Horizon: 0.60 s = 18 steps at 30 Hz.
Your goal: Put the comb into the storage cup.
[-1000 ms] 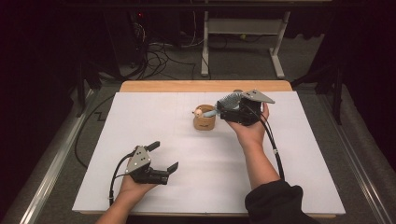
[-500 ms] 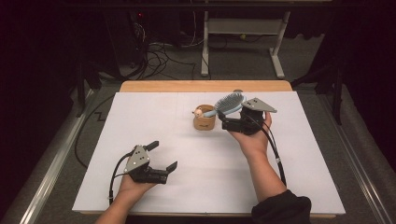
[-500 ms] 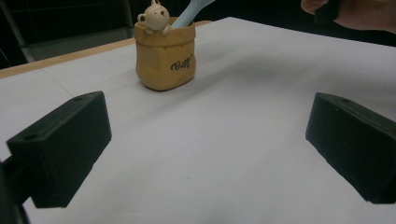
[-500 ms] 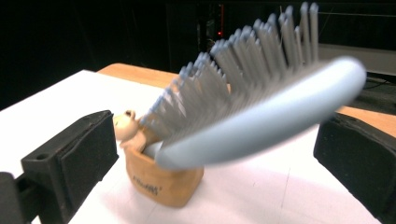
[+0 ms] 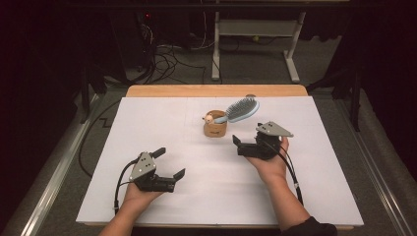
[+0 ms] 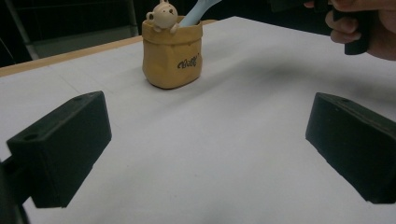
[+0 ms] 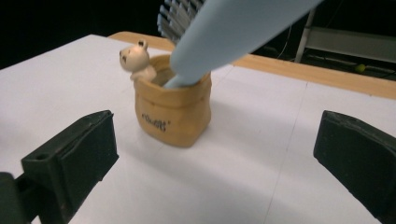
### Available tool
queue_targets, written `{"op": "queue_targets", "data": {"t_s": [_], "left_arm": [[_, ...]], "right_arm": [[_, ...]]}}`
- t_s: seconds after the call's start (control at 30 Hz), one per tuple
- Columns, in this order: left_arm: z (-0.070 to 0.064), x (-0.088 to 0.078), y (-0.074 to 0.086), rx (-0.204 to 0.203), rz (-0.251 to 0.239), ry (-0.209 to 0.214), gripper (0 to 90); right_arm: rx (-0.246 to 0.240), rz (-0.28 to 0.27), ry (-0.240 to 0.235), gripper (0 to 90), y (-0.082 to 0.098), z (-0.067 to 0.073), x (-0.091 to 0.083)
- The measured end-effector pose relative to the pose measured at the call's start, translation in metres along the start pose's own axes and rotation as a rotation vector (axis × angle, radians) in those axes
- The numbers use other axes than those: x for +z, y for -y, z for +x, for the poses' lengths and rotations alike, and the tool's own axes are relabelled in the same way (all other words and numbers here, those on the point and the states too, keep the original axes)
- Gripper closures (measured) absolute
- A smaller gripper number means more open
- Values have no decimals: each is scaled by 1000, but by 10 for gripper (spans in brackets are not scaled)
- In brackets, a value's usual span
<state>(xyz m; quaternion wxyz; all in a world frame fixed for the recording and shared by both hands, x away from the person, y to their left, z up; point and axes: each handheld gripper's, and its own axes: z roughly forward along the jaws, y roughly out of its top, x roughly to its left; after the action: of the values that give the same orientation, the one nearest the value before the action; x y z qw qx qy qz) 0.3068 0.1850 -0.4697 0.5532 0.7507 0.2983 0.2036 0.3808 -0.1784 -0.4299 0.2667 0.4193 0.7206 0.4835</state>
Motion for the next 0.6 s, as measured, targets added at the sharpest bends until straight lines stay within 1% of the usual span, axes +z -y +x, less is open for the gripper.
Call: {"op": "queue_targets", "data": {"t_s": [0.1, 0.2, 0.27, 0.37, 0.43, 0.53, 0.6], "left_arm": [[1, -1, 0, -4, -1, 0, 9], [2, -1, 0, -8, 2, -1, 9], [2, -2, 1, -6, 5, 1, 9], [1, -3, 0, -2, 1, 6, 9], [2, -4, 0, -5, 3, 5, 9], [4, -6, 0, -5, 10, -1, 9], [5, -9, 0, -7, 6, -6, 9]], "right_arm": [[-16, 8, 4, 2, 11, 0, -7], [-15, 13, -5, 2, 21, 0, -16], [-20, 7, -10, 2, 28, 0, -24], [-15, -3, -20, 2, 40, -1, -39], [-10, -19, -22, 2, 48, -2, -50], [-12, -28, -13, 2, 59, -5, -66], [-10, -38, 3, 2, 64, -7, -77]]}}
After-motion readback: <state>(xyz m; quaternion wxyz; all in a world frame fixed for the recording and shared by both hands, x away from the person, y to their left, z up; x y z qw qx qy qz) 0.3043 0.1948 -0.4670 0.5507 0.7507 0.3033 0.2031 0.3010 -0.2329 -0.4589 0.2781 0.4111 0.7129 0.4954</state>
